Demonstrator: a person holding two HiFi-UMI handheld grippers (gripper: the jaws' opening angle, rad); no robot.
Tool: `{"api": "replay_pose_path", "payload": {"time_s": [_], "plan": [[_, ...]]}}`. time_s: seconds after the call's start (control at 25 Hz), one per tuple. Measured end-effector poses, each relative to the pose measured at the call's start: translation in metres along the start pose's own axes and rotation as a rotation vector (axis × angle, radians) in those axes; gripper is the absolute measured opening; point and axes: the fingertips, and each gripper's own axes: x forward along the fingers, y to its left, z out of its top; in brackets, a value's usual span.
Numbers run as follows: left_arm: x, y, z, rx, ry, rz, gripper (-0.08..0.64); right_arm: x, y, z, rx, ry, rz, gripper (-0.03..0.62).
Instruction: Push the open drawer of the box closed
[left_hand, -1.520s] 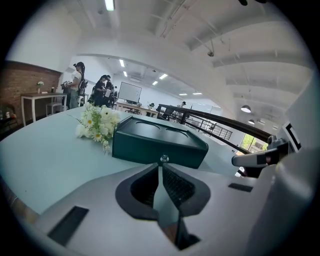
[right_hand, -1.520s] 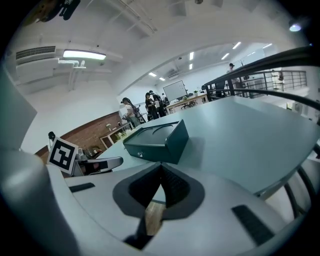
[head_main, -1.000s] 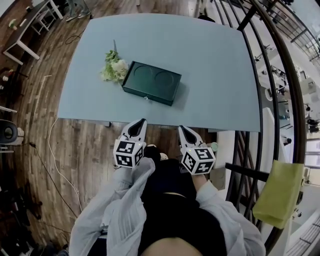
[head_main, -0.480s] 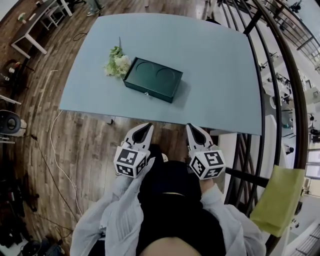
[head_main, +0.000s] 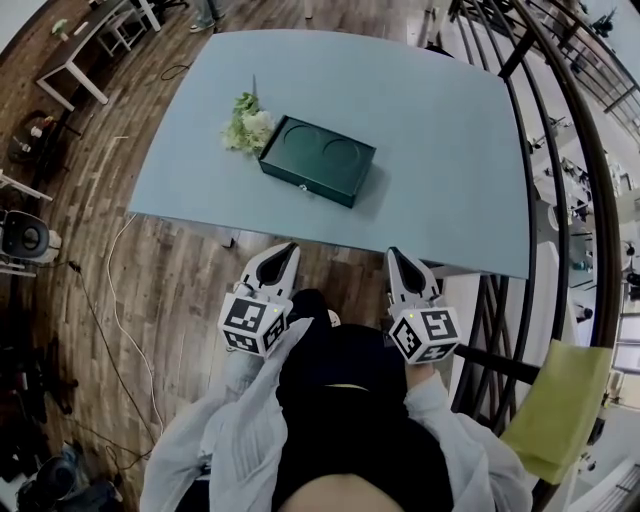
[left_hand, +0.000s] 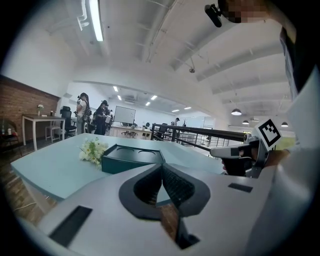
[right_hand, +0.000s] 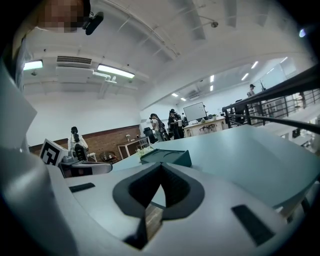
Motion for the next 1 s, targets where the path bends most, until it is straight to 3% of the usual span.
{"api": "replay_pose_path", "payload": {"time_s": [1.0], "plan": [[-0.032, 0.013, -0.02, -0.036, 0.009, 0.112, 0.017, 0.0, 0.019, -0.017, -0.006, 0.041, 0.08, 0.006]]}}
